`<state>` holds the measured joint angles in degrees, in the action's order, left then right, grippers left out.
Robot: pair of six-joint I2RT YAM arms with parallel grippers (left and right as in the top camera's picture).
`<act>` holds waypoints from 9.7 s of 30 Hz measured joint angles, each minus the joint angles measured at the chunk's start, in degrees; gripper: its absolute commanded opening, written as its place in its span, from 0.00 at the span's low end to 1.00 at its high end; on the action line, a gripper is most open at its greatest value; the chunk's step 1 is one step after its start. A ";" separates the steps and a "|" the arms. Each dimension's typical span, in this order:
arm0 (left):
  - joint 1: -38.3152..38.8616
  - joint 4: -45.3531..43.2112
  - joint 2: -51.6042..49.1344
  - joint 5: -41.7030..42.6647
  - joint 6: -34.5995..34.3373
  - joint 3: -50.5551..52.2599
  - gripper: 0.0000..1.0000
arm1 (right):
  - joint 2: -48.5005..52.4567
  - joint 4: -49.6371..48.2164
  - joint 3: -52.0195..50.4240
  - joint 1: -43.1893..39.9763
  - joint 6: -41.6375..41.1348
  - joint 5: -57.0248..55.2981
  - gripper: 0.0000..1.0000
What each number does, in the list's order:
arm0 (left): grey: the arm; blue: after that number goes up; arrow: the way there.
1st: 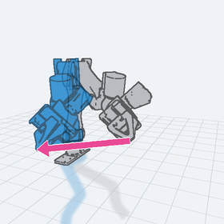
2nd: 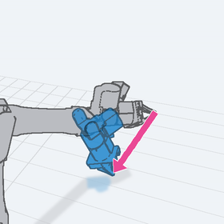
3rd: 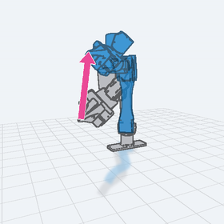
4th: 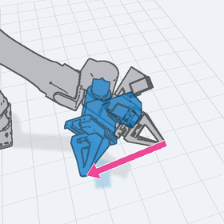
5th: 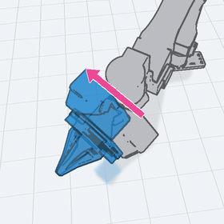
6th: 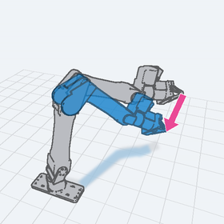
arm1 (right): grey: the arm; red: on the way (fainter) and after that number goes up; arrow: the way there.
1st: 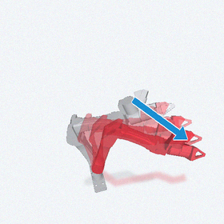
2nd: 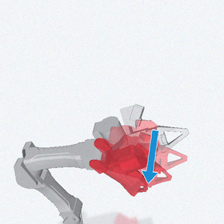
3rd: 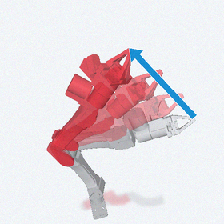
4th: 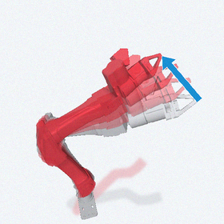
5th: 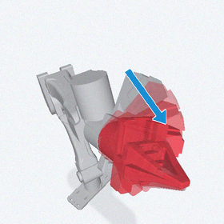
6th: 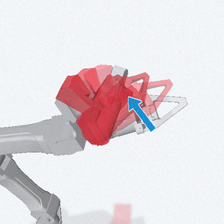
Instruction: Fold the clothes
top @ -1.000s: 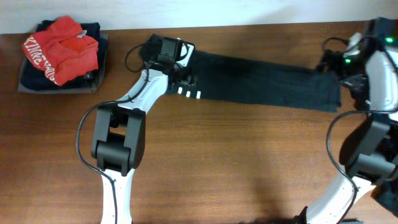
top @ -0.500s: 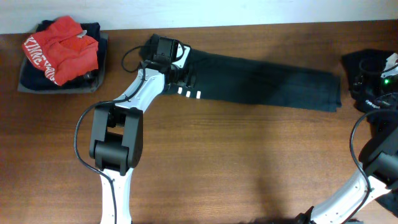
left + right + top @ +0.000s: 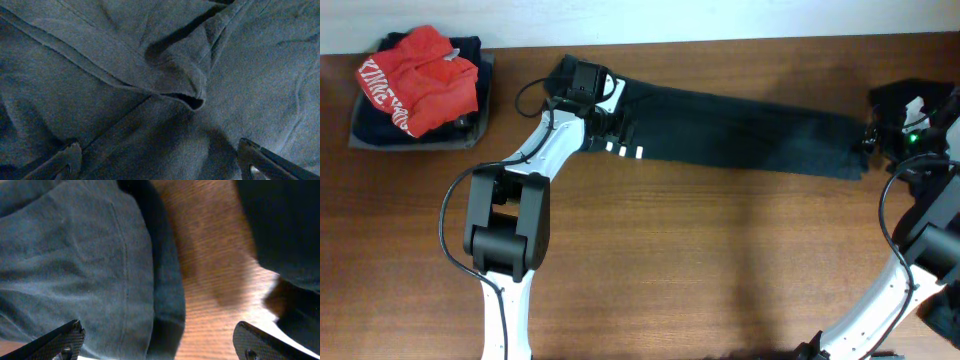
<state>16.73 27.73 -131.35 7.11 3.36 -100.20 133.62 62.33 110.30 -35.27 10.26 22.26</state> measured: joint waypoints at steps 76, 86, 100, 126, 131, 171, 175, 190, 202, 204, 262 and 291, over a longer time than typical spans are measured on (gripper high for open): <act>0.00 1.46 0.00 0.00 0.00 0.00 0.99 | 4.22 18.29 16.94 24.50 -12.28 -31.65 0.04; 0.00 1.44 0.00 0.00 0.00 0.00 0.99 | 4.17 19.78 16.94 27.30 -13.33 -27.41 0.31; 0.00 1.46 0.00 0.02 0.00 0.00 0.99 | 4.17 22.51 21.29 27.08 -13.38 -20.85 0.37; 0.00 1.49 0.00 0.00 0.00 0.00 0.99 | 2.40 25.88 11.87 21.79 -9.53 -11.10 0.04; 0.00 1.49 0.00 0.00 0.00 0.00 0.99 | 2.40 20.59 4.33 23.43 -9.14 -7.76 0.04; 0.00 1.49 0.00 0.00 0.00 0.00 0.99 | 7.50 15.58 25.18 20.00 -16.55 -4.74 0.04; 0.00 1.49 0.00 0.00 0.00 0.00 0.99 | 8.41 14.97 25.18 19.98 -18.49 -6.64 0.04; 0.00 1.57 0.00 0.00 0.00 0.00 0.99 | 13.79 7.72 24.79 21.31 -22.49 -7.67 0.04; 0.00 2.12 0.00 0.00 0.00 0.00 0.99 | 13.81 9.73 29.53 20.41 -23.76 -7.69 0.04; 0.00 2.12 0.00 0.00 0.00 0.00 0.99 | 13.79 13.07 33.07 19.74 -23.76 -7.93 0.04; 0.00 2.32 0.00 0.02 -0.13 0.00 0.99 | 8.11 31.36 31.19 20.92 -14.78 -11.67 0.81; 0.00 2.34 0.00 0.00 -0.17 0.00 0.99 | 5.16 12.28 3.61 11.67 0.94 6.08 0.81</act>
<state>16.73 30.06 -131.35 7.11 3.18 -100.20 138.78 74.61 113.91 -23.59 11.20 28.34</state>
